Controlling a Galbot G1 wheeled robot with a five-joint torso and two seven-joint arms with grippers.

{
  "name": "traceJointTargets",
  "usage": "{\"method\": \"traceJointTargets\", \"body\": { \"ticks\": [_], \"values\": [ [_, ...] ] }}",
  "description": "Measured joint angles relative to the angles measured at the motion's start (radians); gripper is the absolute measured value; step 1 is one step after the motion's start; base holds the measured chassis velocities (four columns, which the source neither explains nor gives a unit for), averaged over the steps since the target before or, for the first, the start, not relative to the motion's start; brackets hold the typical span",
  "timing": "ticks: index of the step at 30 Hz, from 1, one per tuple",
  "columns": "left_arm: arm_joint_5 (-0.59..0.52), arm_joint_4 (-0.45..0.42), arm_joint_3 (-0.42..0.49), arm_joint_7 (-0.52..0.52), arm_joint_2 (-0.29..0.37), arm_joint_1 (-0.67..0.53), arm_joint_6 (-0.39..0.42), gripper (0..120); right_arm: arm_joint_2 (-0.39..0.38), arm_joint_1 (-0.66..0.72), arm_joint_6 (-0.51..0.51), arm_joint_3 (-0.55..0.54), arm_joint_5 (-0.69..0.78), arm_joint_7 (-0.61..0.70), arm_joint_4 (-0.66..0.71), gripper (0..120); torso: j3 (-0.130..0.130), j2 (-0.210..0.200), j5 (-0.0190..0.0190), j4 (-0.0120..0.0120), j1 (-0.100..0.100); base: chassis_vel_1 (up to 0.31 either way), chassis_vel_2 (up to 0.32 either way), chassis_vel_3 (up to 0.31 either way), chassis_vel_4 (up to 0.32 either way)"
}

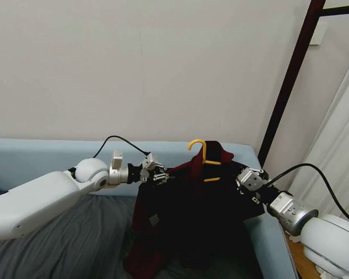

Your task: Pick up the clothes from the sofa and hang them on the clothes hanger.

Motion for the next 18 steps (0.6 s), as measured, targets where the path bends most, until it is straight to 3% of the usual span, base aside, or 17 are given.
{"method": "traceJointTargets", "body": {
  "ticks": [9,14,18],
  "values": [
    [-0.022,0.013,0.02,0.012,-0.018,-0.033,-0.001,7,-0.01,-0.015,0.001,-0.001,-0.029,-0.027,-0.008,0,0.0,0.0,0.0,0.0002,0.0,0.0,0.0,0.0,0.0],
    [-0.04,0.021,0.017,0.031,-0.007,-0.034,-0.012,7,-0.008,-0.024,0.003,0.001,-0.007,-0.038,0.003,15,0.0,0.0,-0.0003,0.0003,0.0,0.0,0.0,0.0,0.0],
    [-0.053,0.045,0.001,0.043,-0.006,-0.034,-0.022,7,-0.012,-0.033,0.004,0.01,0.032,-0.038,0.031,34,0.0,0.0,-0.0002,0.0001,0.0,0.0,0.0,0.0,0.0]
  ]
}}
